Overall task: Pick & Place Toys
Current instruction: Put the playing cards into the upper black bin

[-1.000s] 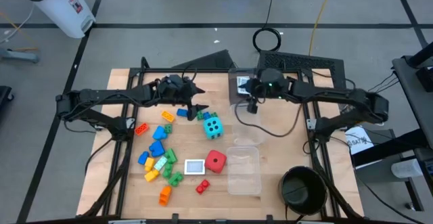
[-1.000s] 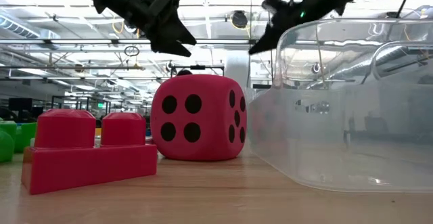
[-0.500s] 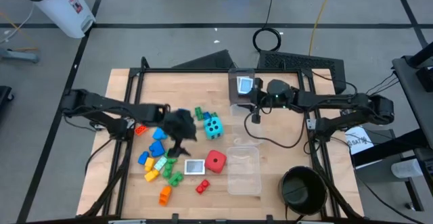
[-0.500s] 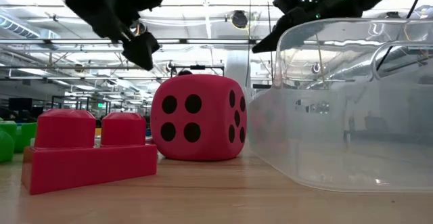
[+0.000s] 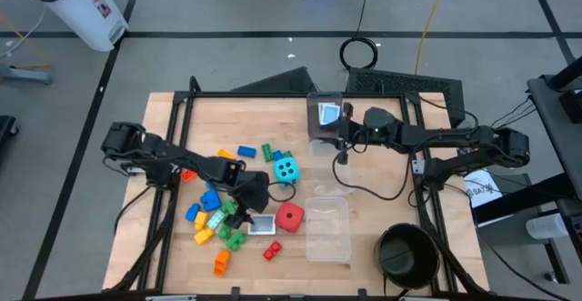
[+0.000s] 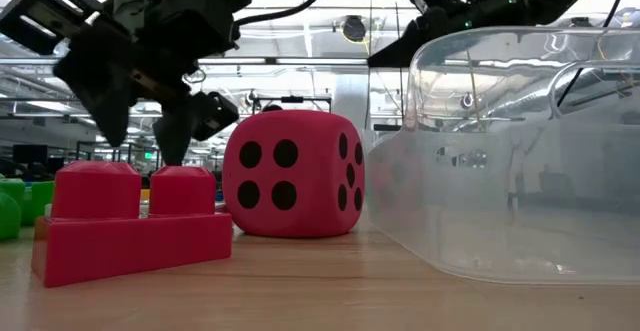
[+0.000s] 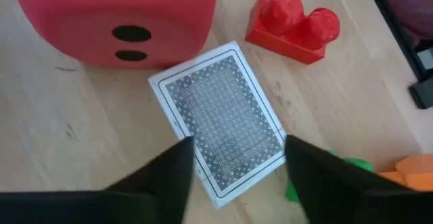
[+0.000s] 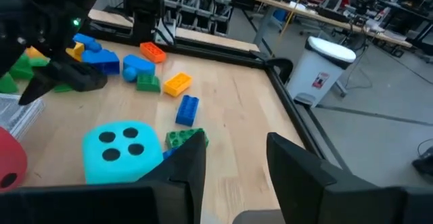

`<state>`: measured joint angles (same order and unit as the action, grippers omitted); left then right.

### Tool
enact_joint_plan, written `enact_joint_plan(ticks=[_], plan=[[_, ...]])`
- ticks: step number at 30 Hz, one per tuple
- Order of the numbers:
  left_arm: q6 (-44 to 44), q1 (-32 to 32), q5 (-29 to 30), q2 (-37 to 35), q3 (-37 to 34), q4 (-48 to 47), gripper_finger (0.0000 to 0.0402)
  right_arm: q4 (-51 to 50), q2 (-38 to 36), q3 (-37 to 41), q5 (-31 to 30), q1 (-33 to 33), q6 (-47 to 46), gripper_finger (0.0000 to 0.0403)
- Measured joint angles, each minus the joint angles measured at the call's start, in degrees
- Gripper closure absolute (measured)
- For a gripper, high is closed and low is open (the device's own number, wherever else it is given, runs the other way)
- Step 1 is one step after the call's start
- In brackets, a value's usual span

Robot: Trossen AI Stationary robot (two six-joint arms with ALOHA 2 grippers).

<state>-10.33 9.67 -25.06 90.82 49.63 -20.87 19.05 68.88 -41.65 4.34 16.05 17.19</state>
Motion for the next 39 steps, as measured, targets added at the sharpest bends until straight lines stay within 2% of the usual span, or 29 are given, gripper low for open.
enact_joint_plan(ticks=[4, 7, 9, 12, 16, 20, 28, 31, 34, 39], plan=[[-1.24, 0.0, 1.7, -0.27, 0.0, -0.04, 0.0302, 0.06, 0.0, 0.01, 0.0, 0.0, 0.0, 0.0277], [-1.5, 0.09, 11.51, 0.0, 0.07, -1.81, 0.0371, 0.04, 0.0, 0.0, 0.01, -0.01, -0.84, 0.0277], [-1.15, -0.13, 15.78, 0.11, 0.04, -3.89, 0.0393, 0.02, 0.0, 0.01, 0.11, -0.45, -2.98, 0.0277], [0.27, 1.22, 15.93, 0.09, 0.04, -2.26, 0.0391, -0.04, 0.0, 0.02, 0.24, -1.68, -5.61, 0.0278], [0.6, 5.47, 13.32, 0.09, 0.07, 2.2, 0.0398, -0.04, 0.0, 0.0, 0.22, -4.32, -5.99, 0.0278], [3.21, 8.33, 17.27, 2.24, 0.07, 2.5, 0.0391, -0.04, 0.0, 0.0, 0.22, -6.96, -5.93, 0.028], [8.43, 8.74, 19.49, 8.31, 0.59, 2.28, 0.0389, 0.5, 0.0, -0.02, -0.86, -10.17, -5.84, 0.0284], [9.63, 8.24, 20.82, 7.24, 0.57, -1.08, 0.0396, 0.45, 0.0, -0.02, -3.73, -10.9, -5.82, 0.0284], [9.64, 7.15, 25.33, 4.08, 0.06, -4.5, 0.0396, 0.4, 0.0, -0.02, -5.85, -11.37, -5.61, 0.0284], [10.43, 5.08, 31.38, -1.14, -0.34, -10.24, 0.0398, -0.16, 0.0, -0.02, -5.97, -11.47, -5.6, 0.0284]])
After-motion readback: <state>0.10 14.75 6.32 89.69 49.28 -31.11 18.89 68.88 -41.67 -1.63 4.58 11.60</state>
